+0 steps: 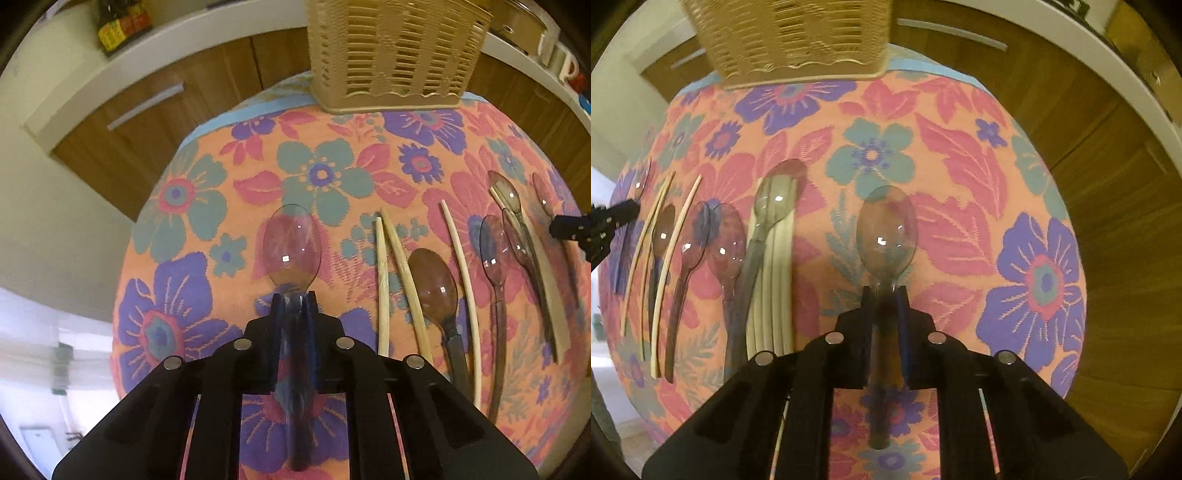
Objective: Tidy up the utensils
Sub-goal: 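Lift both held spoons and carry them over the beige basket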
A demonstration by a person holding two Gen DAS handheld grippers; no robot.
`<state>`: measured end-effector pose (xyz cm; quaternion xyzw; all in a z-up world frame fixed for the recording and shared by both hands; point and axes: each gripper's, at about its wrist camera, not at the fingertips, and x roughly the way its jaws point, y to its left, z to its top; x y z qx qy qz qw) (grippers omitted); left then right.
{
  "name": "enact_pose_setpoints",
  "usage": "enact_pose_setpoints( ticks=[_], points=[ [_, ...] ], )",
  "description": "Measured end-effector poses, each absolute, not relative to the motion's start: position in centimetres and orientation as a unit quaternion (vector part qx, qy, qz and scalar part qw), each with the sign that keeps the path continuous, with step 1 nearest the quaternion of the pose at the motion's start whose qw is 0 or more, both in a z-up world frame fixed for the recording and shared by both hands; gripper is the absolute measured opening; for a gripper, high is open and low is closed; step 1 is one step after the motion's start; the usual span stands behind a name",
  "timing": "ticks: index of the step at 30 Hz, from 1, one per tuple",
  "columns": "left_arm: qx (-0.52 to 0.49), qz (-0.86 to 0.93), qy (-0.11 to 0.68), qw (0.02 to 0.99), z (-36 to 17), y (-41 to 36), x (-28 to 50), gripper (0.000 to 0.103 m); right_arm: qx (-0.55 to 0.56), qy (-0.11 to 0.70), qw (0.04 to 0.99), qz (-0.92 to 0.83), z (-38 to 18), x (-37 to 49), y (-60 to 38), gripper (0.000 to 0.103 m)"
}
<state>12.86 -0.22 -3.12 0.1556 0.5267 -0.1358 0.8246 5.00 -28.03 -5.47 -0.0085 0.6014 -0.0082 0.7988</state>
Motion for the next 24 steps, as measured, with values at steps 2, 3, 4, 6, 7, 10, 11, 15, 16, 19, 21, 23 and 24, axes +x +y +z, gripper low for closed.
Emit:
enact_pose_setpoints(
  ticks=[2,3,4,6,7,10,11,15,16,19,21,23,24],
  points=[
    [0.130,-0.153,0.513,0.835,-2.4,0.0,12.4,0.010,-0.010,0.585,0.811,0.003,-4.8,4.8,-27.8,0.010],
    [0.110,-0.164,0.506,0.840,-1.9,0.3,12.3,0.010,-0.002,0.577,0.817,0.011,-4.3,4.7,-27.8,0.010],
    [0.095,-0.170,0.494,0.847,-1.1,0.6,12.2,0.010,0.008,0.564,0.826,0.021,-3.5,4.5,-28.0,0.010],
    [0.064,-0.182,0.454,0.870,1.5,1.1,12.1,0.010,0.020,0.532,0.845,0.041,-1.5,4.3,-28.3,0.010],
    [0.048,-0.191,0.437,0.877,2.7,1.2,11.9,0.010,0.023,0.516,0.854,0.052,-0.5,4.2,-28.4,0.010],
    [0.012,-0.216,0.372,0.903,7.1,0.8,11.8,0.010,0.027,0.456,0.886,0.079,3.1,4.4,-27.9,0.010],
    [0.006,-0.221,0.349,0.911,8.4,0.4,11.9,0.010,0.028,0.436,0.895,0.086,4.2,4.6,-27.7,0.010],
    [-0.015,-0.236,0.283,0.930,12.2,-2.0,13.2,0.010,0.018,0.362,0.926,0.101,7.7,6.5,-25.8,0.010],
    [-0.021,-0.239,0.274,0.931,12.8,-2.6,13.7,0.010,0.017,0.340,0.934,0.106,8.7,7.4,-24.9,0.010],
    [-0.035,-0.246,0.233,0.940,14.9,-4.4,15.8,0.010,0.022,0.296,0.949,0.107,11.2,8.8,-24.3,0.010],
    [-0.039,-0.249,0.210,0.945,15.9,-5.2,16.4,0.010,0.030,0.265,0.958,0.101,12.6,10.2,-24.7,0.010],
    [-0.041,-0.251,0.184,0.950,16.7,-6.0,17.8,0.010,0.038,0.238,0.966,0.090,13.8,11.5,-25.2,0.010],
    [-0.043,-0.252,0.174,0.951,16.9,-6.2,18.3,0.010,0.043,0.224,0.970,0.081,14.2,12.4,-25.5,0.010]
  ],
)
